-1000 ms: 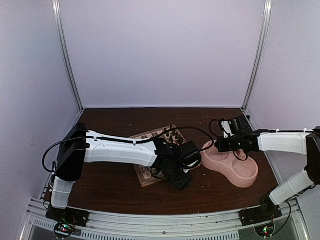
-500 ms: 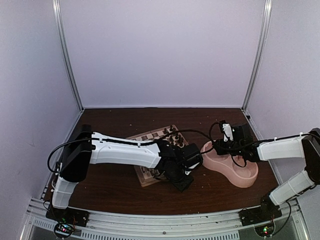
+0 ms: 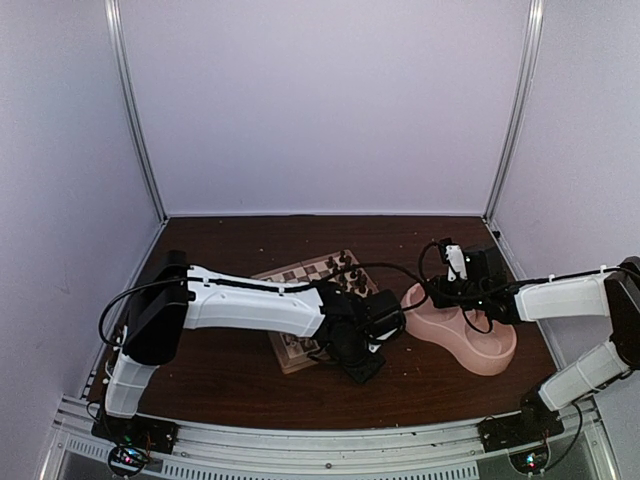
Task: Set up the chess pieces on the board
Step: Pick up the rook at the center of the board, then place the rook at a1.
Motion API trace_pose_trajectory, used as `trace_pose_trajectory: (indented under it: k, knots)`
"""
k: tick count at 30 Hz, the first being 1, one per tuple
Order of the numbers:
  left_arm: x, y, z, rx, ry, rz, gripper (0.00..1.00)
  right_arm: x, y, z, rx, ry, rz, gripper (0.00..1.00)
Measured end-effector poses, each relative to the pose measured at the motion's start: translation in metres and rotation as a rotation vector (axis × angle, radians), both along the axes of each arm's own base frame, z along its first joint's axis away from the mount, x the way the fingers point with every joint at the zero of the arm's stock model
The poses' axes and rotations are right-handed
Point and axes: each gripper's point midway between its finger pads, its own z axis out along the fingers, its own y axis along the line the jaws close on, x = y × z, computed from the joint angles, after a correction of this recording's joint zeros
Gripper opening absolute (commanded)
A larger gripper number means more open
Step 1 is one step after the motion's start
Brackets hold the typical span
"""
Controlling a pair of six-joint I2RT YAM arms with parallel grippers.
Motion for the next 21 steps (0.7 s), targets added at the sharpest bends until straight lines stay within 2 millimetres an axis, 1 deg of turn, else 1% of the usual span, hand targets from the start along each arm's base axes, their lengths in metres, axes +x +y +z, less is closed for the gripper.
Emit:
trace_pose_trajectory:
  k: [7,10,13,16,18,19,21]
  knots:
    - [0.001,-0.003,0.009,-0.011,-0.004,-0.001,0.13,0.000,0.000,0.000,0.000,0.000,0.000,0.14]
    - [0.003,-0.003,0.020,-0.024,-0.021,0.003,0.13,0.000,0.000,0.000,0.000,0.000,0.001,0.14]
    - [0.008,0.002,0.044,-0.047,-0.047,0.014,0.13,0.000,0.000,0.000,0.000,0.001,0.001,0.14]
    - [0.020,0.013,0.082,-0.099,-0.075,0.043,0.13,0.000,0.000,0.000,0.000,0.001,0.001,0.14]
    - [0.038,0.028,0.109,-0.137,-0.102,0.083,0.14,0.000,0.000,0.000,0.000,0.001,0.001,0.14]
    - [0.051,0.040,0.123,-0.155,-0.121,0.114,0.14,0.000,0.000,0.000,0.000,0.001,0.002,0.14]
    - [0.076,0.066,0.141,-0.172,-0.147,0.179,0.15,0.000,0.000,0.000,0.000,0.002,0.003,0.14]
